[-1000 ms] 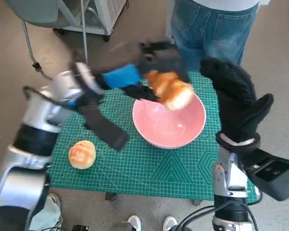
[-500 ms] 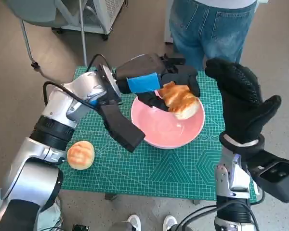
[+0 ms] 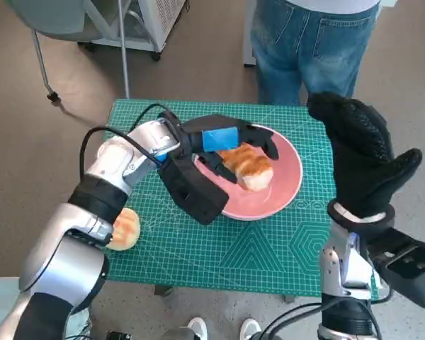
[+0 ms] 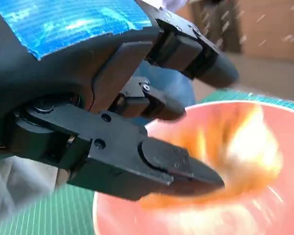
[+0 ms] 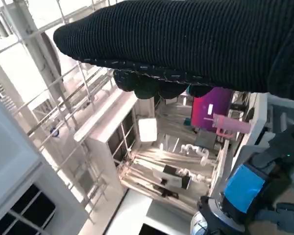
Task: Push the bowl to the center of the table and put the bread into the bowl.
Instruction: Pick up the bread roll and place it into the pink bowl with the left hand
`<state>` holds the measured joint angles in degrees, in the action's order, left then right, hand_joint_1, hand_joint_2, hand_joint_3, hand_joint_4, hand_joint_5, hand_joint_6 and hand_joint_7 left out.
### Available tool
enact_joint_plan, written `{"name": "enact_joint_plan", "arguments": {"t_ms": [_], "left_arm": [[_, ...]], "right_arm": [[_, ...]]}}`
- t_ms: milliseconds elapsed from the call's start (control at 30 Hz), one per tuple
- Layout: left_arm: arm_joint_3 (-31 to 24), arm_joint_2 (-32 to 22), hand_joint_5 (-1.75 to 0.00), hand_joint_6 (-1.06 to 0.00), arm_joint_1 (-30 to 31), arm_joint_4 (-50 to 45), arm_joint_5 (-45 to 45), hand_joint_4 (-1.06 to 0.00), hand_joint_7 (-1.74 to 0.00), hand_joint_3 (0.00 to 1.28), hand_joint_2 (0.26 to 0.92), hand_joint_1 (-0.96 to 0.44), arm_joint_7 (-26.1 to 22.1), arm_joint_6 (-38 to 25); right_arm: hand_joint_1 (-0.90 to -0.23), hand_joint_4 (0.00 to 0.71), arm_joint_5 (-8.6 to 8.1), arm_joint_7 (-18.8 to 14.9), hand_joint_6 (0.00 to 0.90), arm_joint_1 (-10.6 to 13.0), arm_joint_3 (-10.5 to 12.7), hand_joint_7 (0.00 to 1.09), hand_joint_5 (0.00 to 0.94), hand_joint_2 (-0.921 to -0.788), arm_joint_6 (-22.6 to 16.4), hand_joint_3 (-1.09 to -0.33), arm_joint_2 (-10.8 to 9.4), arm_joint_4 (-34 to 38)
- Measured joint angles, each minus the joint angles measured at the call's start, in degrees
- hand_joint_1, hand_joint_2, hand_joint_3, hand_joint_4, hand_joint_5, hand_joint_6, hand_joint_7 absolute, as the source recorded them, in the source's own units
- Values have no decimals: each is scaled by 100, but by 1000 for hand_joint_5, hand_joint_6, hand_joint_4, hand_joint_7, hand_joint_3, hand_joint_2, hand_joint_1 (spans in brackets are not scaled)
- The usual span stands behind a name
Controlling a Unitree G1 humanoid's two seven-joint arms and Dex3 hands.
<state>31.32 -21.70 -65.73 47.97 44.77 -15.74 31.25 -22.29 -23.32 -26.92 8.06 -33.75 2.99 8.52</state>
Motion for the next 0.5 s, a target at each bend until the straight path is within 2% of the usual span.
{"name": "enact_joint_plan", "arguments": {"t_ms": [233,500], "left_arm": [[-460,-202,-3,-185,374,-1017,-803,-82,-157,6,849,-175,-990,-390],[-1126,-904,0,-212,1050,-2536,-1600,-70,-138,1,841,-176,-1838,-765]], "right_arm": [[-572,302,18,50,-1,-2,-30,732,73,-921,28,-787,-15,-4],[-580,299,21,63,-1,-3,-83,734,75,-921,50,-787,-63,-18]]}}
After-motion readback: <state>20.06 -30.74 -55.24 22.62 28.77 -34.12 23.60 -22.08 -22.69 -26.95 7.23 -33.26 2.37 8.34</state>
